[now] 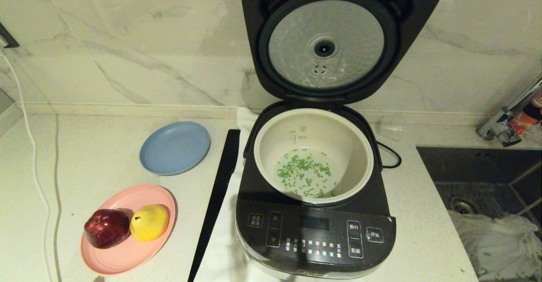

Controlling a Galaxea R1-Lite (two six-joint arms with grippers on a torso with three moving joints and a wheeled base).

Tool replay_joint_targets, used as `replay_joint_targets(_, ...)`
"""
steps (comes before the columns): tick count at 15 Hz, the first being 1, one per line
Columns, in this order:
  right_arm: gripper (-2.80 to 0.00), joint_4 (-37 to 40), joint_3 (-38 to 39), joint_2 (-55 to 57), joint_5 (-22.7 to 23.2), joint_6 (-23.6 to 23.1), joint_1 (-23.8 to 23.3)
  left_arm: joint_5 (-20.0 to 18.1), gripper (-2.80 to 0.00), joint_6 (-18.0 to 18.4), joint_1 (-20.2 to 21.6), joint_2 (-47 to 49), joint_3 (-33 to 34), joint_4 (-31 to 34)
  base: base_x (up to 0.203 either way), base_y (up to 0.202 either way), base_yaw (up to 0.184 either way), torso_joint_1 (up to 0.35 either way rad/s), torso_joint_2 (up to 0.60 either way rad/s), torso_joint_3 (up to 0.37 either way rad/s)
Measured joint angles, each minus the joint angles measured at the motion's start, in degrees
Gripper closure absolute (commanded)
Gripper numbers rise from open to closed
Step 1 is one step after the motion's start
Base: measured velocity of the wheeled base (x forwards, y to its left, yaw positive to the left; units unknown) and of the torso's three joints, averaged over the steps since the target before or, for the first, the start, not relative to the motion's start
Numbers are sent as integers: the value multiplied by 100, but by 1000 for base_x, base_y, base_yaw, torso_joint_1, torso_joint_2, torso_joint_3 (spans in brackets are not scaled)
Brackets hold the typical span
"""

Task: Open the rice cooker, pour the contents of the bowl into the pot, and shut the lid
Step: Fill a bowl with water from the tap

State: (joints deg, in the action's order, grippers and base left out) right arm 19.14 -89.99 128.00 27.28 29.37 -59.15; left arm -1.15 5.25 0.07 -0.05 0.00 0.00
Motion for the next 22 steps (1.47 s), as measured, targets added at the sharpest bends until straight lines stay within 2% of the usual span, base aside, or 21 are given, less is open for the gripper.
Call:
replay_joint_targets(10, 0, 1, -690, 408, -3, 244, 227, 0, 0, 0, 0, 0, 0, 0, 0, 0, 0, 0, 0, 0)
replay_joint_targets(14, 0, 14, -995, 563, -9, 486, 330, 0, 0, 0, 0, 0, 0, 2, 0, 0, 0, 0, 0, 0)
replay_joint_targets(22, 0, 277, -1023, 566, -13, 484, 380, 0, 0, 0, -2, 0, 0, 0, 0, 0, 0, 0, 0, 0)
